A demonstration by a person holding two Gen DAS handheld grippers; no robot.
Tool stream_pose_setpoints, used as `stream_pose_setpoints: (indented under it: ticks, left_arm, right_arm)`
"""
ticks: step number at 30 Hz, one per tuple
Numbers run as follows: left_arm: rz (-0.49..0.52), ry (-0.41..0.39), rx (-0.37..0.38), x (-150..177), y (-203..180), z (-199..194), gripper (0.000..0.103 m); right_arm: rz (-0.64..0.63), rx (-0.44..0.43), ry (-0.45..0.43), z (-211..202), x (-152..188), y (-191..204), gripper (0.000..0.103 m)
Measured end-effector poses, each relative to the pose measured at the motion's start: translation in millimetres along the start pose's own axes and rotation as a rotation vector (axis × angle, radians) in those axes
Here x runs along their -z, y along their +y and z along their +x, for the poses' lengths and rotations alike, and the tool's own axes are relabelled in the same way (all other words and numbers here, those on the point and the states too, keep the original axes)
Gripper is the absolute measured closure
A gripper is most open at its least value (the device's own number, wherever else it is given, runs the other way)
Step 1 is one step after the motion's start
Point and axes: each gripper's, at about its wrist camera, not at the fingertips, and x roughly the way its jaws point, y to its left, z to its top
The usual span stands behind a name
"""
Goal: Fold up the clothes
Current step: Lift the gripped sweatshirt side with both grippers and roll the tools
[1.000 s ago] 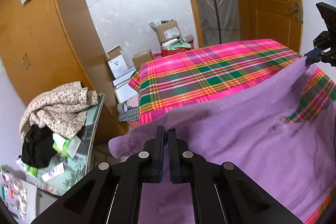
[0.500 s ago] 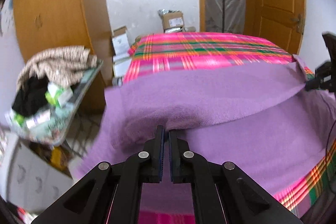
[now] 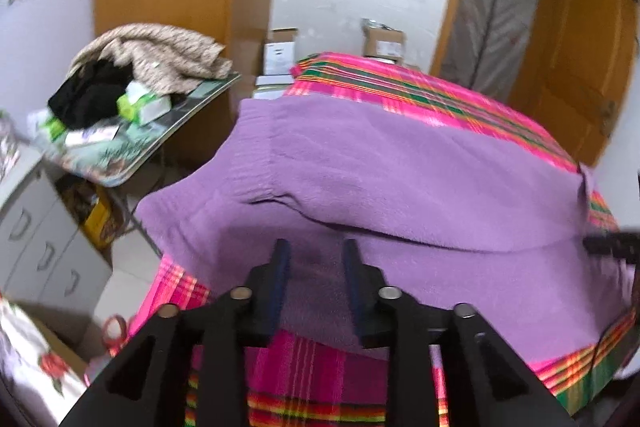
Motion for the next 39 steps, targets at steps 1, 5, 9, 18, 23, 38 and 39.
stream_pose_setpoints:
  ticks: [1, 5, 9, 18, 23, 38, 39]
  left_arm:
    - [-0.025, 0.007, 0.007, -1.3, -0.1, 0.8, 0.07]
    - [-0.114, 0.025, 0.048, -7.6, -1.4, 5.0, 0.059]
    - [-0.19, 0.032, 0.091, -16.4, -1.8, 13.1, 0.056]
    - [-0.414, 0.067, 0.148, -24.8, 25.4, 33.8, 0.056]
    - [-0.458, 0.062, 0.147, -29.5, 32.7, 40.0, 0.056]
    - [-0.639, 0.015, 0.216, -36.0, 57.9, 51.0, 0.059]
    - [-0.633, 0.007, 0.212, -37.4, 57.2, 50.4, 0.067]
  right_arm:
    - [0.032, -0.02, -0.005, -0.3, 2.3, -2.0, 0.071]
    - [0.161, -0.087, -0.029, 0.3, 3.3, -7.6, 0.063]
    - [0.298, -0.145, -0.042, 2.8, 3.9, -20.6, 0.062]
    - [0.515, -0.234, -0.075, 12.2, -1.6, -49.8, 0.062]
    - [0.572, -0.21, -0.116, 12.0, -5.2, -56.9, 0.062]
    - [0.645, -0.198, -0.116, 23.6, -14.0, -65.1, 0.088]
    - [0.644, -0.193, -0.117, 22.3, -12.8, -67.2, 0.099]
